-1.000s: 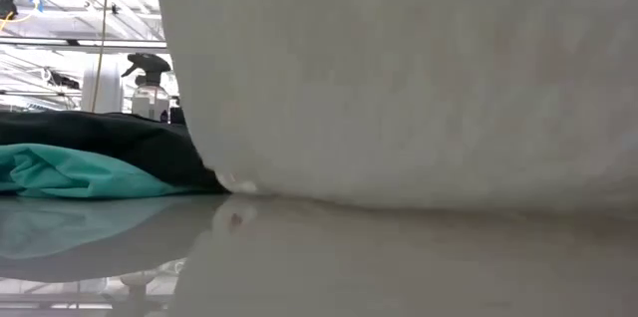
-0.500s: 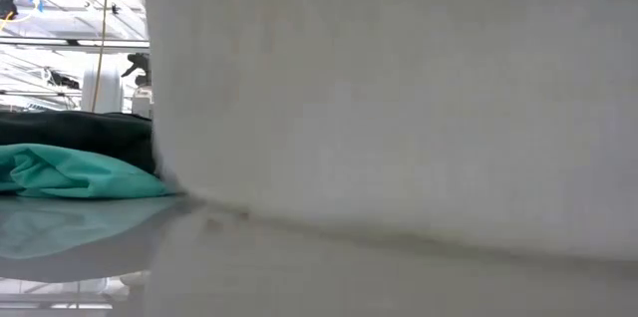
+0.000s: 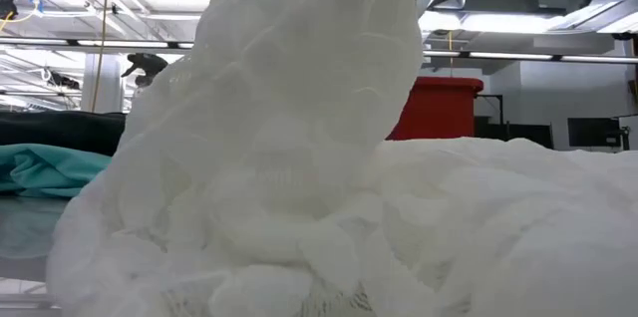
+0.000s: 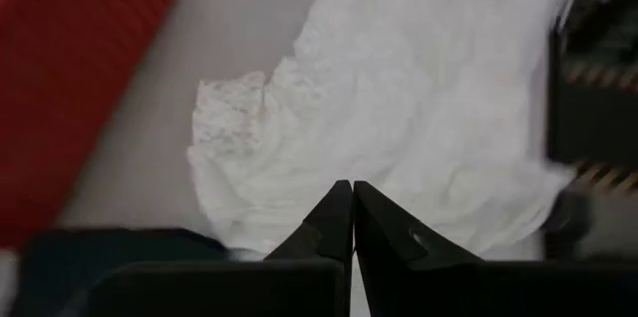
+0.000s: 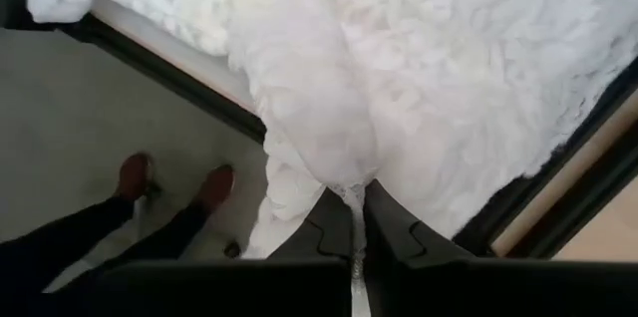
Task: Fold laundry
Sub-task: Fold the white dress
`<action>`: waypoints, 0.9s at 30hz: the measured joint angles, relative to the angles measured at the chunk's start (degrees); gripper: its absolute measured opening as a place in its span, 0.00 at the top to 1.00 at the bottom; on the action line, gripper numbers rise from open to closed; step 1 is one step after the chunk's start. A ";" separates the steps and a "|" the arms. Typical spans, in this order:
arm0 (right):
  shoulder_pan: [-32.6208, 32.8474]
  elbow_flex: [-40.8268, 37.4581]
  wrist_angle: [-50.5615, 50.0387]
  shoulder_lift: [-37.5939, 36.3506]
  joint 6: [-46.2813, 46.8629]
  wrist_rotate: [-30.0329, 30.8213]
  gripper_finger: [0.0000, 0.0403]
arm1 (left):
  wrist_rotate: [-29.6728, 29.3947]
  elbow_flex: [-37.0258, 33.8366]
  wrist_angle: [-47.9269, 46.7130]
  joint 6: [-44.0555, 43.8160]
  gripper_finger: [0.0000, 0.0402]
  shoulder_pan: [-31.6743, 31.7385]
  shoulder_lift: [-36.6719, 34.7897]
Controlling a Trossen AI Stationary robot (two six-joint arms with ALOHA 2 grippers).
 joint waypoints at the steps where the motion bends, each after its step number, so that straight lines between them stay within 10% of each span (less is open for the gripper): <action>1: 0.02 0.00 0.00 0.05 -0.54 0.02 0.93 | -1.61 -1.05 0.60 2.39 1.00 -1.49 0.39; 7: 1.02 0.00 0.00 0.05 -1.35 0.03 0.92 | -4.96 -7.94 16.38 25.67 1.00 -8.09 0.59; 21: 1.64 0.00 0.07 0.09 -1.33 0.02 0.92 | 36.85 -10.72 30.21 51.53 0.68 4.86 3.80; 27: 1.70 0.00 0.66 0.09 -1.34 0.00 0.92 | 39.89 -10.76 30.71 63.04 0.53 6.14 9.27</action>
